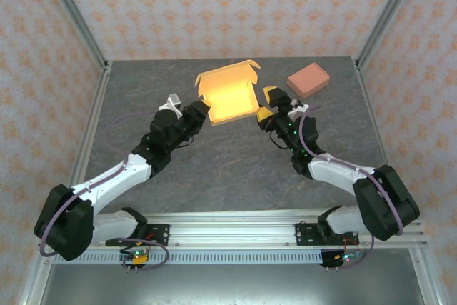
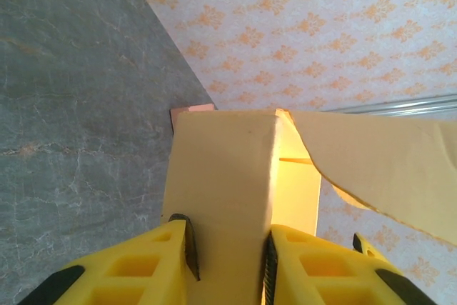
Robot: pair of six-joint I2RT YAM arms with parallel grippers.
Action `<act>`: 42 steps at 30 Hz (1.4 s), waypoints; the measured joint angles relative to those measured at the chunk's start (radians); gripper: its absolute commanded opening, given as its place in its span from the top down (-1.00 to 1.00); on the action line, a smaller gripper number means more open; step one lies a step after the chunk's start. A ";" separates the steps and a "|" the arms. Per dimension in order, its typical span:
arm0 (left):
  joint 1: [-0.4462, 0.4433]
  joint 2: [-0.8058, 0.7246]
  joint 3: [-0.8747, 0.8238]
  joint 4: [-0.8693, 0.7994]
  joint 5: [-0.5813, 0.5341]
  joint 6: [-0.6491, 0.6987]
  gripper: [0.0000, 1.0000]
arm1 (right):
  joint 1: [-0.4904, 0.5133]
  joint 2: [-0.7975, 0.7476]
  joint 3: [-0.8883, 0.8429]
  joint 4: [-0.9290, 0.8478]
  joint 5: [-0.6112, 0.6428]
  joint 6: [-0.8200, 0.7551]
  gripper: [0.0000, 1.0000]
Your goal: Fold the paper box
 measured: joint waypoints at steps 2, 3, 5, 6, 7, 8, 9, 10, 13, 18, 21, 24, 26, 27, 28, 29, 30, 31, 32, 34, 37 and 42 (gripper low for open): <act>0.000 -0.006 0.000 0.001 0.000 0.003 0.73 | 0.003 0.000 0.000 -0.026 0.006 -0.011 -0.69; 0.000 -0.010 0.000 0.002 0.000 0.003 0.73 | 0.005 0.000 0.000 -0.041 0.008 -0.018 -0.69; 0.000 -0.021 -0.002 0.007 0.003 0.003 0.73 | 0.010 -0.006 0.000 -0.089 0.011 -0.035 -0.69; 0.000 -0.025 -0.003 0.008 0.004 0.003 0.73 | 0.012 -0.011 0.000 -0.113 0.013 -0.046 -0.69; 0.000 -0.031 -0.003 0.008 0.004 0.005 0.73 | 0.015 -0.019 0.000 -0.135 0.015 -0.058 -0.69; 0.000 -0.035 -0.003 0.008 0.004 0.006 0.73 | 0.016 -0.027 0.000 -0.151 0.018 -0.069 -0.69; -0.001 -0.039 -0.004 0.008 0.004 0.007 0.74 | 0.017 -0.034 0.000 -0.163 0.018 -0.079 -0.69; -0.003 -0.044 -0.004 0.008 0.004 0.010 0.74 | 0.016 -0.041 0.000 -0.171 0.018 -0.087 -0.69; -0.005 -0.053 -0.004 0.006 0.003 0.031 0.73 | 0.016 -0.050 0.000 -0.187 0.022 -0.103 -0.69; -0.006 -0.053 -0.003 -0.087 -0.010 0.116 0.28 | 0.016 -0.072 0.000 -0.306 0.043 -0.169 -0.69; -0.007 -0.037 0.008 -0.201 -0.028 0.213 0.16 | 0.014 -0.121 0.005 -0.480 0.055 -0.271 -0.69; -0.007 -0.011 0.014 -0.319 -0.061 0.323 -0.17 | 0.013 -0.156 0.016 -0.637 0.054 -0.380 -0.69; -0.006 0.005 0.014 -0.385 -0.092 0.388 -0.46 | 0.013 -0.163 0.023 -0.710 0.043 -0.435 -0.69; -0.004 0.012 0.014 -0.406 -0.103 0.414 -0.52 | 0.013 -0.162 0.023 -0.732 0.039 -0.449 -0.69; 0.001 0.020 0.014 -0.425 -0.111 0.429 -0.61 | 0.013 -0.162 0.023 -0.756 0.031 -0.456 -0.69; 0.008 0.028 0.015 -0.440 -0.117 0.441 -0.65 | 0.013 -0.158 0.023 -0.777 0.022 -0.456 -0.69; 0.017 0.037 0.018 -0.454 -0.126 0.449 -0.67 | 0.013 -0.150 0.025 -0.788 0.016 -0.448 -0.69; 0.028 0.047 0.024 -0.472 -0.132 0.452 -0.74 | 0.013 -0.132 0.032 -0.806 0.003 -0.431 -0.69; 0.041 0.059 0.034 -0.486 -0.137 0.452 -0.90 | 0.013 -0.106 0.050 -0.840 -0.010 -0.399 -0.69; 0.063 0.083 0.060 -0.508 -0.143 0.436 -1.00 | 0.014 -0.036 0.109 -0.917 -0.039 -0.324 -0.70; 0.092 0.137 0.132 -0.542 -0.149 0.373 -1.00 | 0.023 0.067 0.189 -0.961 -0.098 -0.183 -0.71; 0.121 0.311 0.311 -0.609 -0.092 0.243 -1.00 | 0.043 0.121 0.201 -0.978 -0.145 -0.015 -0.71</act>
